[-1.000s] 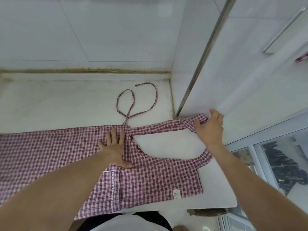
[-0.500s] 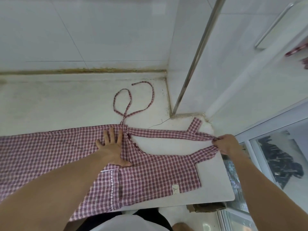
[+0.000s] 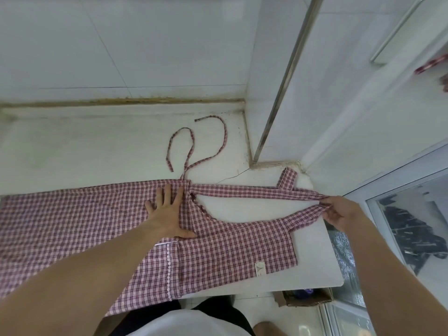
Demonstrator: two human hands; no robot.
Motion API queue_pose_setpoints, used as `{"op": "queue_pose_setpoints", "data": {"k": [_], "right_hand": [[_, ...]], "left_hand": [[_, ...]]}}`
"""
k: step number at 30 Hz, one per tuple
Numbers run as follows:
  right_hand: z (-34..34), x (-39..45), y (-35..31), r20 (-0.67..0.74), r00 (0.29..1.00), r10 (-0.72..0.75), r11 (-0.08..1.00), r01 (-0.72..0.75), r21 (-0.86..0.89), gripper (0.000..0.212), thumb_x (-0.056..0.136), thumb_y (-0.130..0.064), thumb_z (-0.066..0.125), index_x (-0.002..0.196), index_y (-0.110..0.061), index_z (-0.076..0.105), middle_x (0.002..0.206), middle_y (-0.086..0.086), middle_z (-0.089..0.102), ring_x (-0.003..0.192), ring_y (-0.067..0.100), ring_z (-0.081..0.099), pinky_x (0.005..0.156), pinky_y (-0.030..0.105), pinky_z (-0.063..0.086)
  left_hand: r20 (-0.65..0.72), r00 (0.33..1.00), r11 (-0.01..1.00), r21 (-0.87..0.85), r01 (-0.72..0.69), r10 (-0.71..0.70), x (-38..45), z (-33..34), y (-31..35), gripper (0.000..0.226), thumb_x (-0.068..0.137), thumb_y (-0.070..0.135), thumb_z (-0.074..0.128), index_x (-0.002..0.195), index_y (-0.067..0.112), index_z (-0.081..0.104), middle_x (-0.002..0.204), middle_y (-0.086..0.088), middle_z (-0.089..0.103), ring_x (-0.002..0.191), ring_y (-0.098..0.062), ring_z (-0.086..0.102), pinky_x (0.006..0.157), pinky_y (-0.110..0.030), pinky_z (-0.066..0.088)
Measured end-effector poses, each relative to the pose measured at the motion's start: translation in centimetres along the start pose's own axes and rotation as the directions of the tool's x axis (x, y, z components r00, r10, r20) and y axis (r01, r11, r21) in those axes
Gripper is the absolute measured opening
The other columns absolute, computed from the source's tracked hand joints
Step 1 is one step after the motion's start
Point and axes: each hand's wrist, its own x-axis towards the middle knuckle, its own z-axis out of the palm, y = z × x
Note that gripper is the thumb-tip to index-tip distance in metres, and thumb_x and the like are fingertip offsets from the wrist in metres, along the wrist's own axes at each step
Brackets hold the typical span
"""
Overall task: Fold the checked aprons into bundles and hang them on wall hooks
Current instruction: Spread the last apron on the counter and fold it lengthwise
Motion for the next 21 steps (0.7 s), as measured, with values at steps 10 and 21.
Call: {"op": "queue_pose_setpoints", "data": {"k": [10, 21], "right_hand": [[13.6, -14.5, 5.3, 0.315, 0.461, -0.830, 0.288, 0.837, -0.466, 0.022, 0.089, -0.009, 0.065, 0.109, -0.016, 0.063, 0.115, 0.001, 0.056, 0.110, 0.015, 0.051, 0.101, 0.042, 0.046], [22.1, -16.2, 16.5, 0.762, 0.585, -0.279, -0.277, 0.710, -0.647, 0.095, 0.083, -0.088, 0.024, 0.153, -0.040, -0.018, 0.156, -0.008, -0.036, 0.144, 0.016, -0.035, 0.116, 0.056, -0.020]], "left_hand": [[-0.708, 0.706, 0.960, -0.212, -0.184, -0.022, -3.7, 5.2, -1.6, 0.055, 0.085, 0.023, 0.065, 0.135, 0.010, 0.046, 0.143, -0.019, 0.040, 0.134, -0.038, 0.037, 0.112, -0.063, 0.031], [-0.187, 0.947, 0.960, -0.155, 0.234, -0.261, -7.6, 9.2, -12.1, 0.068, 0.095, 0.069, 0.010, 0.145, 0.046, -0.030, 0.160, -0.003, -0.032, 0.147, -0.037, -0.026, 0.113, -0.069, -0.002]]}}
